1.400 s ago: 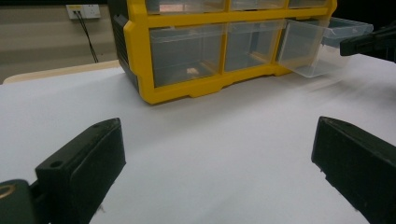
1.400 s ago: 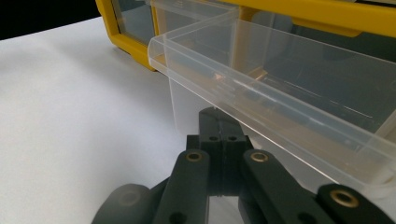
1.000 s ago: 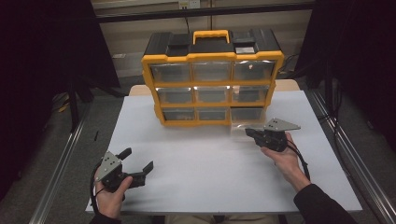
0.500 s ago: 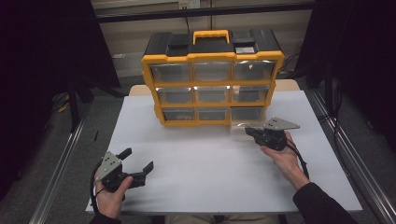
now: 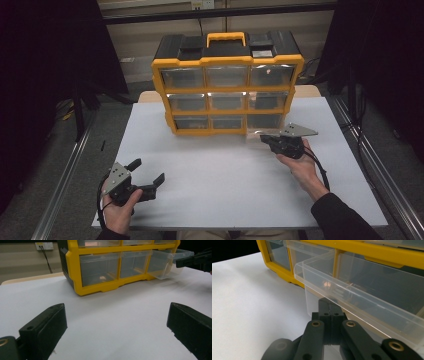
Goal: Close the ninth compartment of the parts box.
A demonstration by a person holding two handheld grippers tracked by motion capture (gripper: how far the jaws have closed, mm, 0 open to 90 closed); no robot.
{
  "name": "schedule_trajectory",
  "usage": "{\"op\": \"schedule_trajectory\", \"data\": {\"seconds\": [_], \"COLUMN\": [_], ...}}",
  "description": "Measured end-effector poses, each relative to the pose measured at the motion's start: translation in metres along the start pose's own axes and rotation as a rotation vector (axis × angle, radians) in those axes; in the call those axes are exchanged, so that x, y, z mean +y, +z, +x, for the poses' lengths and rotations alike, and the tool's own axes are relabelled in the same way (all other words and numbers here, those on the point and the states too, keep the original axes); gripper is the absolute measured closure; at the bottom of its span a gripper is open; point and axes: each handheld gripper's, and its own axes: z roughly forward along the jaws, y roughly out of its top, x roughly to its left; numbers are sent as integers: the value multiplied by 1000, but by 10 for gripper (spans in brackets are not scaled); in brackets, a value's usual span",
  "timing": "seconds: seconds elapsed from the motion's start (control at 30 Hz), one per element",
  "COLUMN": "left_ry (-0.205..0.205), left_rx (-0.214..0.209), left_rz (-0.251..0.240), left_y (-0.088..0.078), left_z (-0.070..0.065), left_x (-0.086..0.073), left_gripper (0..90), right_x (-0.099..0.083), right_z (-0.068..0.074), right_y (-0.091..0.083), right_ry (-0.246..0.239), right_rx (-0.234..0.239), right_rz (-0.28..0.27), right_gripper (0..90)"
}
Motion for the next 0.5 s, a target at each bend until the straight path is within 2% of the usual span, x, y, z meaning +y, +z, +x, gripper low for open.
{"op": "schedule_trajectory", "data": {"seconds": [0.5], "left_ry": [-4], "left_rx": [2], "left_rz": [-3], "left_y": [0], "left_z": [0], "left_x": [0], "left_gripper": [26], "right_x": [1], "right_z": [-5], "right_y": [3], "right_ry": [12], "right_rx": [-13], "right_rz": [-4], "right_gripper": [900]}}
